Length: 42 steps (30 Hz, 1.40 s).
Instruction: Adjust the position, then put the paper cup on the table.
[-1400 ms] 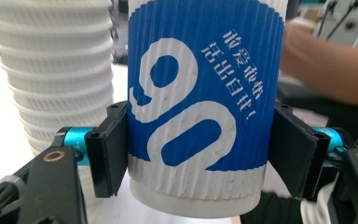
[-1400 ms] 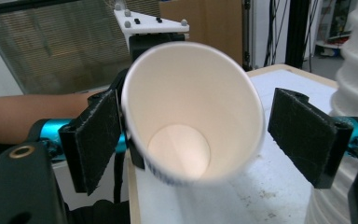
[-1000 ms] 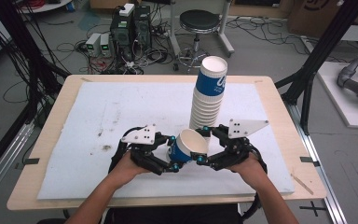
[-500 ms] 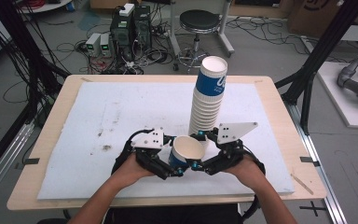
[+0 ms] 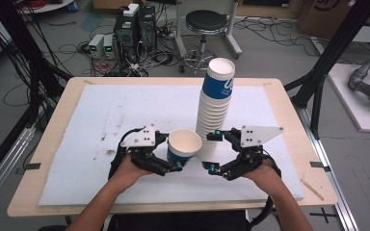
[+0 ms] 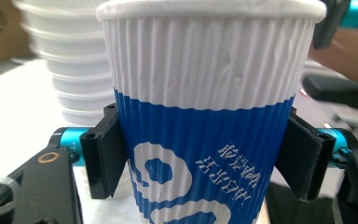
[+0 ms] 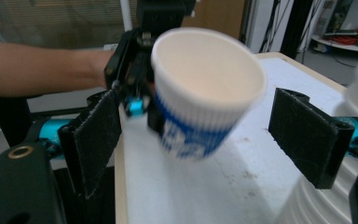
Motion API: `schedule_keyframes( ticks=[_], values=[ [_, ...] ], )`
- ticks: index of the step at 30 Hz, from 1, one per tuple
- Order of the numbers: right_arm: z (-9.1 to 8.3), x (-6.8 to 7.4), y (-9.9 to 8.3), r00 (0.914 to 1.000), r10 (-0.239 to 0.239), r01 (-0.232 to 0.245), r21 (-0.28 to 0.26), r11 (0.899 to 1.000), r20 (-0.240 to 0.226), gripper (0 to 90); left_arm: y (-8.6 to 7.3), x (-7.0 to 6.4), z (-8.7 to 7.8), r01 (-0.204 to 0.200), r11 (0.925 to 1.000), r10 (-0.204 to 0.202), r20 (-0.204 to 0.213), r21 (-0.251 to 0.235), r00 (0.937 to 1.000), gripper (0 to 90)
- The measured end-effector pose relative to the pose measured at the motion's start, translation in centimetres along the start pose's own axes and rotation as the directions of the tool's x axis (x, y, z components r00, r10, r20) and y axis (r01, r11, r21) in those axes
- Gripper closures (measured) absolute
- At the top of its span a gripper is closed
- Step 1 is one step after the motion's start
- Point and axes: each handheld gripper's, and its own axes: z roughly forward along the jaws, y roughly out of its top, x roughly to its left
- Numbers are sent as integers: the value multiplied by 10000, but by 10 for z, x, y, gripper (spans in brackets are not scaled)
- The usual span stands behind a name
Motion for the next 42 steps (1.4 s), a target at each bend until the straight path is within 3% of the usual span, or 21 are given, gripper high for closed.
schedule_keyframes(
  ticks=[1,3,4,6,11,12,13,15,16,17,20,25,28,29,31,35,39,40,41,42],
  values=[
    [-3,-1,-1,10000,17,-17,46,10000,18,172,0,0,0,0,10000,0,0,0,10000,263],
    [-9,-3,-4,10000,4,-5,173,9999,46,172,0,7,-13,93,9986,-130,-710,-530,9974,263],
    [-9,-3,-4,10000,4,-5,173,9999,46,172,0,7,-13,93,9986,-130,-710,-530,9974,263],
    [-24,-8,-9,9997,62,-64,73,10000,225,172,1,12,-25,71,9959,-191,-1324,-903,9910,263],
    [-44,-13,-13,9957,52,-68,166,9998,921,172,2,16,-38,-20,9930,-204,-1875,-1184,9820,263],
    [-53,-17,-15,9867,-2,-56,351,9994,1625,171,2,18,-43,-47,9923,-221,-2150,-1237,9764,263],
    [-56,-18,-16,9844,42,-113,393,9992,1762,171,2,18,-43,-47,9923,-221,-2150,-1237,9764,263],
    [-62,-22,-18,9774,179,-262,364,9990,2107,171,-2,21,-52,32,9909,-371,-2510,-1345,9673,263],
    [-64,-25,-19,9739,229,-322,377,9988,2260,171,-2,21,-52,32,9909,-371,-2510,-1345,9673,264],
    [-66,-27,-21,9673,342,-453,383,9982,2515,171,-4,23,-57,-83,9904,-303,-2756,-1380,9608,267],
    [-69,-32,-25,9525,556,-729,467,9962,2995,171,-6,26,-62,28,9885,-486,-2997,-1513,9528,269],
    [-71,-35,-32,9410,613,-884,669,9938,3327,172,-6,29,-65,89,9869,-633,-3362,-1609,9397,267],
    [-72,-38,-36,9356,778,-1058,632,9924,3444,172,-9,31,-66,-253,9871,-385,-3880,-1581,9209,265],
    [-72,-39,-37,9331,860,-1127,567,9920,3493,172,-9,31,-66,-253,9871,-385,-3880,-1581,9209,266],
    [-73,-40,-39,9332,1008,-1263,525,9906,3449,172,-14,38,-68,-41,9821,-739,-4050,-1885,9113,266],
    [-72,-41,-42,9313,1079,-1361,578,9890,3479,172,-19,52,-68,112,9767,-1072,-4416,-2144,8908,266],
    [-71,-43,-43,9316,1037,-1323,593,9894,3484,172,-28,69,-62,401,9769,-1364,-4684,-2098,8729,266],
    [-71,-43,-43,9316,1037,-1323,593,9894,3484,172,-28,69,-62,401,9769,-1364,-4684,-2098,8729,265],
    [-70,-42,-42,9328,988,-1280,622,9898,3467,172,-34,78,-58,642,9792,-1518,-4858,-1922,8608,265],
    [-69,-42,-42,9345,977,-1263,622,9900,3424,172,-34,78,-58,642,9792,-1518,-4858,-1922,8608,265]
  ],
)
